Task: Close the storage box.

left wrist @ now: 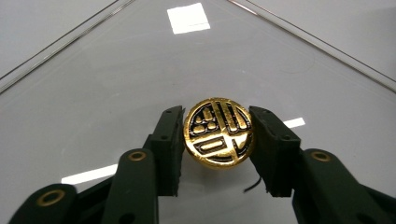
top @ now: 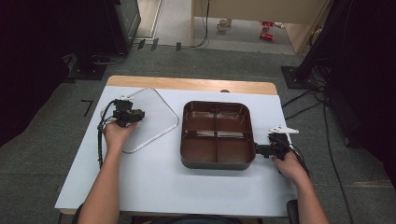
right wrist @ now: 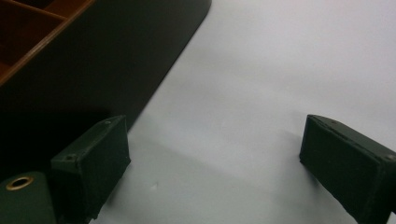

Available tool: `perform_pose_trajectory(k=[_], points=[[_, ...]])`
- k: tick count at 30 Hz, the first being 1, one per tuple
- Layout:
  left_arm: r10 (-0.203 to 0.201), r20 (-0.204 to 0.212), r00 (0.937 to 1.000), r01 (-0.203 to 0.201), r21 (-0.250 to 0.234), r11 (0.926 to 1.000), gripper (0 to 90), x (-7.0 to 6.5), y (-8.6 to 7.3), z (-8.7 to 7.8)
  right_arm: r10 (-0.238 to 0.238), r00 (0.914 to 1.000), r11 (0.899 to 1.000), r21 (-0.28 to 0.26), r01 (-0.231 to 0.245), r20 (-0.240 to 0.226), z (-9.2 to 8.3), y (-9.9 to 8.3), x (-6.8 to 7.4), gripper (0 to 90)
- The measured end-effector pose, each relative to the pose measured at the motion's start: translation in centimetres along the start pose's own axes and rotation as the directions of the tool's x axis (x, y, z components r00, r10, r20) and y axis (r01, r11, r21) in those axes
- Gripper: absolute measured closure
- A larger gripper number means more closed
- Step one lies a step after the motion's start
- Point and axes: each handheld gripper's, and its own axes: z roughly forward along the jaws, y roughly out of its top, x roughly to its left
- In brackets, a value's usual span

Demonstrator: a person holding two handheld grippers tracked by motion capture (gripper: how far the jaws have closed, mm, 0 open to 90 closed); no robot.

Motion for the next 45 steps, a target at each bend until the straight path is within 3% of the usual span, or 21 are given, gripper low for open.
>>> perform_pose_trajectory(k=[7, 20, 32, 45], points=[[0.011, 0.001, 0.9999, -0.011, -0.005, 0.9999, 59.0, 0.0, 0.0, 0.0, 0.000, 1.0000, 1.000, 0.000, 0.000, 0.000, 0.0, 0.0, 0.0, 7.8], [-0.021, 0.015, 0.9997, 0.021, 0.009, 0.9997, 59.4, 0.5, 0.1, -0.5, 0.001, 1.0000, 1.000, 0.001, -0.001, -0.001, 0.0, 0.0, 0.0, 7.8], [-0.030, 0.053, 0.9982, 0.031, -0.013, 0.9994, 59.4, 0.8, 1.1, -2.9, 0.001, 1.0000, 1.000, 0.001, -0.001, -0.001, 0.0, 0.0, 0.0, 7.8], [-0.004, 0.110, 0.9939, 0.009, -0.048, 0.9988, 59.4, -0.4, 2.7, -6.1, 0.002, 1.0000, 1.000, 0.001, -0.002, -0.001, 0.0, 0.0, 0.0, 7.7]])
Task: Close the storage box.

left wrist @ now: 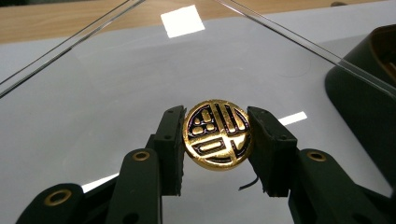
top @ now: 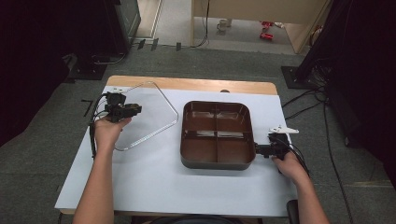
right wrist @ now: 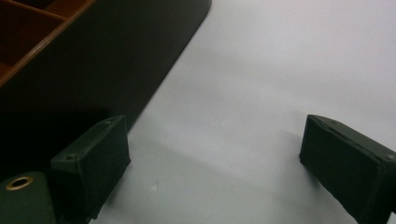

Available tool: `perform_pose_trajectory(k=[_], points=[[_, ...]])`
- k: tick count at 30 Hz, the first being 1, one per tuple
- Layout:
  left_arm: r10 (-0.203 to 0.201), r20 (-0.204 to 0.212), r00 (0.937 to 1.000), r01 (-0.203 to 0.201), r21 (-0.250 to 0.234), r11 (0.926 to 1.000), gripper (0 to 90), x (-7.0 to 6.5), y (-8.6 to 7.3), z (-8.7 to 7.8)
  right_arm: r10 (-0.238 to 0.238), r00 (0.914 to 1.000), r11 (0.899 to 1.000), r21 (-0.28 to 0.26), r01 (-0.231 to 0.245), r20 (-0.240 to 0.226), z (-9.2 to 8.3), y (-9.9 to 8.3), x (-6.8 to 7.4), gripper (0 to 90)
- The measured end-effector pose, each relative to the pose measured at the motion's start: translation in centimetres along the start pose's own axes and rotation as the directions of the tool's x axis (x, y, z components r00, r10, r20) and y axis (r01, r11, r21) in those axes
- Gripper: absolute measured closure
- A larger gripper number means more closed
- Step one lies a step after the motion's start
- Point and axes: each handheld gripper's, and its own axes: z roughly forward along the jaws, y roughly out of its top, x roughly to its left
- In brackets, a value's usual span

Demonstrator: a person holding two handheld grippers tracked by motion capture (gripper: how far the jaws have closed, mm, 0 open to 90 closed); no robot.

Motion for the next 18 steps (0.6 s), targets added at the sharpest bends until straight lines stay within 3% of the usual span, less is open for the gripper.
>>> perform_pose_trajectory(k=[9, 18], points=[[0.042, 0.043, 0.9982, -0.040, -0.033, 0.9986, 59.4, -1.8, 1.4, -2.1, -0.001, 1.0000, 1.000, 0.000, 0.001, 0.000, 0.0, 0.0, 0.0, 7.7], [0.121, 0.122, 0.9851, -0.112, -0.077, 0.9907, 59.5, -5.9, 2.9, -3.3, 0.000, 1.0000, 1.000, 0.001, 0.000, 0.000, 0.0, 0.0, 0.0, 7.7]])
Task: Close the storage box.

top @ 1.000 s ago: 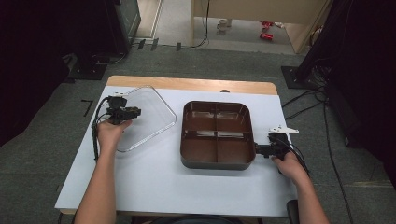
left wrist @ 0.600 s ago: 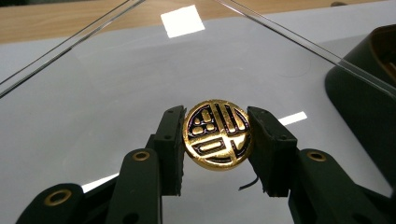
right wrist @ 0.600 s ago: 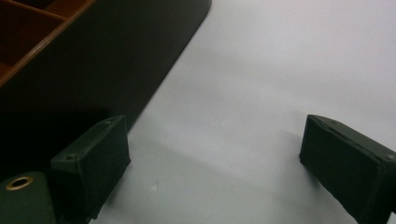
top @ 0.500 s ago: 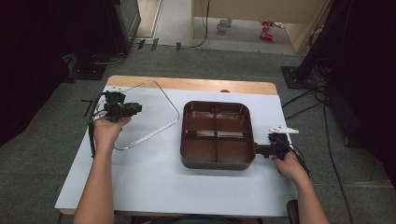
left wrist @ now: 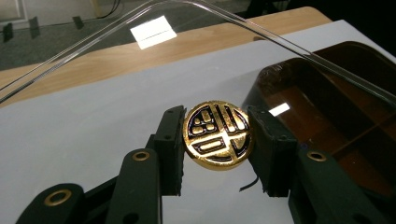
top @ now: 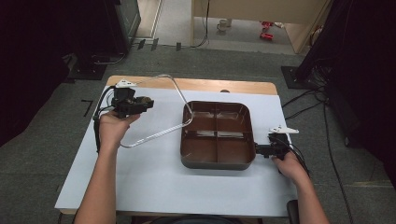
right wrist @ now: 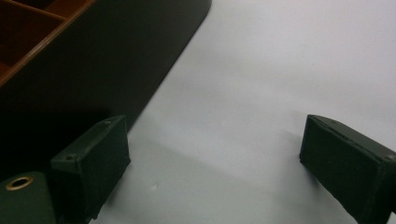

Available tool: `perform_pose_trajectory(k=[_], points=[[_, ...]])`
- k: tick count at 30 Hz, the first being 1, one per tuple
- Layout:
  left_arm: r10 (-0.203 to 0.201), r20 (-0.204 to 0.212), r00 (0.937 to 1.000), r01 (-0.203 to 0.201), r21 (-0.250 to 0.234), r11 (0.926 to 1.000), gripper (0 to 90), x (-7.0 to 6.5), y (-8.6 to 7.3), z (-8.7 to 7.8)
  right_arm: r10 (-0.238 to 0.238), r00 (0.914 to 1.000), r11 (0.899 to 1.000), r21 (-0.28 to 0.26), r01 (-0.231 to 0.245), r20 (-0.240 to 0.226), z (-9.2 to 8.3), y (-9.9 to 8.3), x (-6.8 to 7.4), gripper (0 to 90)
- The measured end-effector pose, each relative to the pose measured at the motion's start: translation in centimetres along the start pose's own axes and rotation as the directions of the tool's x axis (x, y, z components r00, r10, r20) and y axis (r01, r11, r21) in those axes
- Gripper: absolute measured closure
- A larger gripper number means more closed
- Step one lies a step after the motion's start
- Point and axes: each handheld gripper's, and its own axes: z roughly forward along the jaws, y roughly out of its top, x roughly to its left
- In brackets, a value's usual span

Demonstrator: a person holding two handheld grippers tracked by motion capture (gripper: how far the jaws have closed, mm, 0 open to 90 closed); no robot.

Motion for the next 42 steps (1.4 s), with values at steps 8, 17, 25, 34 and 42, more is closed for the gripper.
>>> perform_pose_trajectory(k=[8, 17, 25, 34, 42], points=[[0.057, 0.047, 0.9973, -0.057, 0.001, 0.9984, 59.4, -3.1, 0.5, 1.6, -0.004, 1.0000, 1.000, 0.001, 0.004, 0.008, 0.0, 0.0, 0.1, 8.1], [0.105, 0.124, 0.9866, -0.110, 0.033, 0.9934, 59.4, -5.9, 0.4, 4.5, -0.010, 0.9999, 1.000, 0.001, 0.010, 0.013, 0.0, 0.0, 0.2, 8.4], [0.143, 0.164, 0.9760, -0.152, 0.045, 0.9873, 59.4, -7.9, 0.2, 6.4, -0.012, 0.9998, 1.000, 0.001, 0.012, 0.016, 0.0, 0.0, 0.2, 8.6], [0.197, 0.231, 0.9527, -0.217, 0.062, 0.9743, 59.4, -10.3, 0.1, 8.1, -0.014, 0.9998, 1.000, 0.001, 0.014, 0.017, 0.0, 0.0, 0.2, 8.7], [0.225, 0.281, 0.9329, -0.248, 0.050, 0.9673, 59.4, -12.7, -0.1, 9.4, -0.015, 0.9997, 1.000, 0.001, 0.015, 0.017, 0.0, 0.0, 0.2, 8.7]])
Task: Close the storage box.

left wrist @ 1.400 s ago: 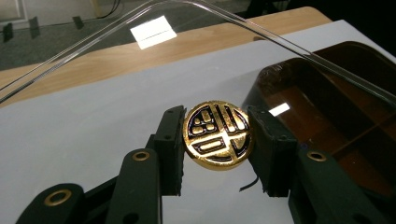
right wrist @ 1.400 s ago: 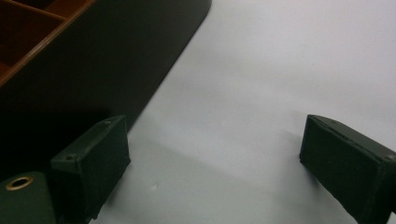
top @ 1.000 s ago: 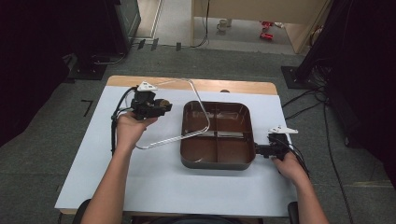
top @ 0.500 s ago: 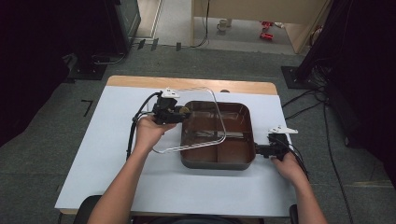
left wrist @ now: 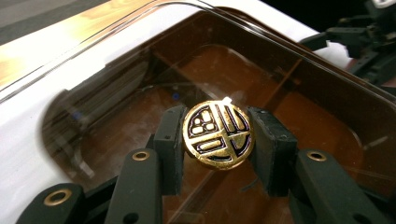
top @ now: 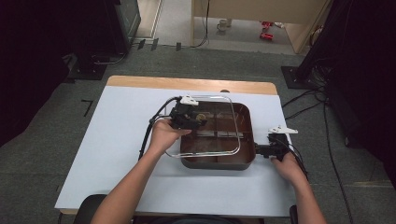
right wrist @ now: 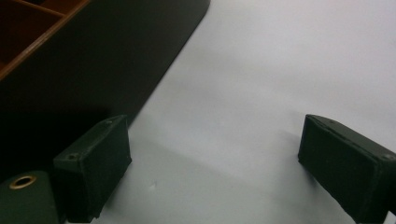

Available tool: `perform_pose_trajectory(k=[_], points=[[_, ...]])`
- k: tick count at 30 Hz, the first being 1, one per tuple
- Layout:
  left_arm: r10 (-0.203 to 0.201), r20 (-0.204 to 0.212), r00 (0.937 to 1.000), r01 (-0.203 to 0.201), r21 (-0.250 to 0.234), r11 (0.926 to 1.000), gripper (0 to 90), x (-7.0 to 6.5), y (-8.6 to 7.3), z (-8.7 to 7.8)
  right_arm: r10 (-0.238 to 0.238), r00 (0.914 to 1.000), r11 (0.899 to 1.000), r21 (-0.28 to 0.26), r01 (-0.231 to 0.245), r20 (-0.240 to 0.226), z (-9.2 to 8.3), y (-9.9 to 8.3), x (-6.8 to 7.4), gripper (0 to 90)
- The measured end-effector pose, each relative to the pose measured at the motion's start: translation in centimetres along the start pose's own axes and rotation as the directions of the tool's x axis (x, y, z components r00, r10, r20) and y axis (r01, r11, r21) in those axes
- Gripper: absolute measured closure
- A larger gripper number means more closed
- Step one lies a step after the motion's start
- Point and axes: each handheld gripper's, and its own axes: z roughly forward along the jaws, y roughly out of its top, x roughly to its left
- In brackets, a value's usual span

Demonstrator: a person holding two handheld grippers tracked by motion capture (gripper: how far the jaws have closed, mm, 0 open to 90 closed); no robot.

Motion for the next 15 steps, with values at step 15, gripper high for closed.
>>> perform_pose_trajectory(k=[15], points=[[0.044, 0.041, 0.9982, -0.046, 0.051, 0.9976, 59.4, -2.4, 0.8, 3.8, 0.000, 1.0000, 1.000, 0.000, 0.000, 0.000, 0.0, 0.0, 0.0, 8.7]])
